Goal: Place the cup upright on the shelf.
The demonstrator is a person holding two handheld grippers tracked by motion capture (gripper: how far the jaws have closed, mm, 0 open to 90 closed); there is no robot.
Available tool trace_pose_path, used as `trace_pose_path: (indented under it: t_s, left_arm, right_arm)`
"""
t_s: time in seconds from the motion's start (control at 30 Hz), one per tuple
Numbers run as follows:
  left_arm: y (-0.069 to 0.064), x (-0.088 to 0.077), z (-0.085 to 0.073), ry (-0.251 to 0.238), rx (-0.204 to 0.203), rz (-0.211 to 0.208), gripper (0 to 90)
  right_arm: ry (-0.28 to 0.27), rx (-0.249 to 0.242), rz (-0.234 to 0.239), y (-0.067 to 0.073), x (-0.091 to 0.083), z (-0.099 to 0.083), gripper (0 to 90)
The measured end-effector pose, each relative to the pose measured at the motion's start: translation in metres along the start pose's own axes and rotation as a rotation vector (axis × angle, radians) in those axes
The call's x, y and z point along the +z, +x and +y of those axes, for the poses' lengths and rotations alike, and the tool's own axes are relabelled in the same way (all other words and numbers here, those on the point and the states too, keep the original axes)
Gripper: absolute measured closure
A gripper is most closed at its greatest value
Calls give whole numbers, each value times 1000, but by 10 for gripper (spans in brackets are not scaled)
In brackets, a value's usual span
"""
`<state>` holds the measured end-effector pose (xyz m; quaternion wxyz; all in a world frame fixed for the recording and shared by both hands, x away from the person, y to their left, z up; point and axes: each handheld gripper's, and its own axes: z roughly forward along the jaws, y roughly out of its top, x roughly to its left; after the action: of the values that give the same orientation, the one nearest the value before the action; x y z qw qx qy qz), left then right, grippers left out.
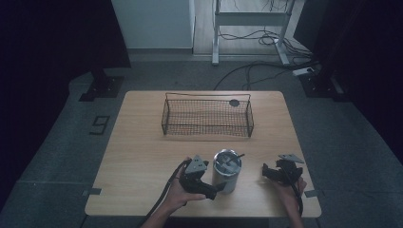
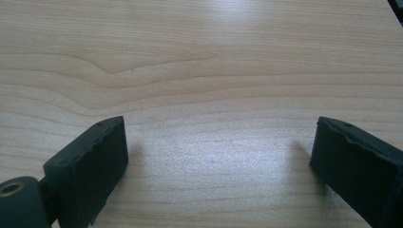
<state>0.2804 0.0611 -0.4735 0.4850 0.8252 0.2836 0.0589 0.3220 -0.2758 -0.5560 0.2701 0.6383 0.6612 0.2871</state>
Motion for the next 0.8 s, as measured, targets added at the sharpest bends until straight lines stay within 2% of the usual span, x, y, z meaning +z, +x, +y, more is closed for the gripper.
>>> trace_pose_path:
  t_s: [0.23, 0.8]
  left_arm:
    - [-1, 8, 3, 14, 2, 19, 4]
    - [-4, 28, 17, 38, 43, 13, 0]
  right_arm:
    - [0, 0, 0, 0, 0, 0, 48]
    - [0, 0, 0, 0, 0, 0, 48]
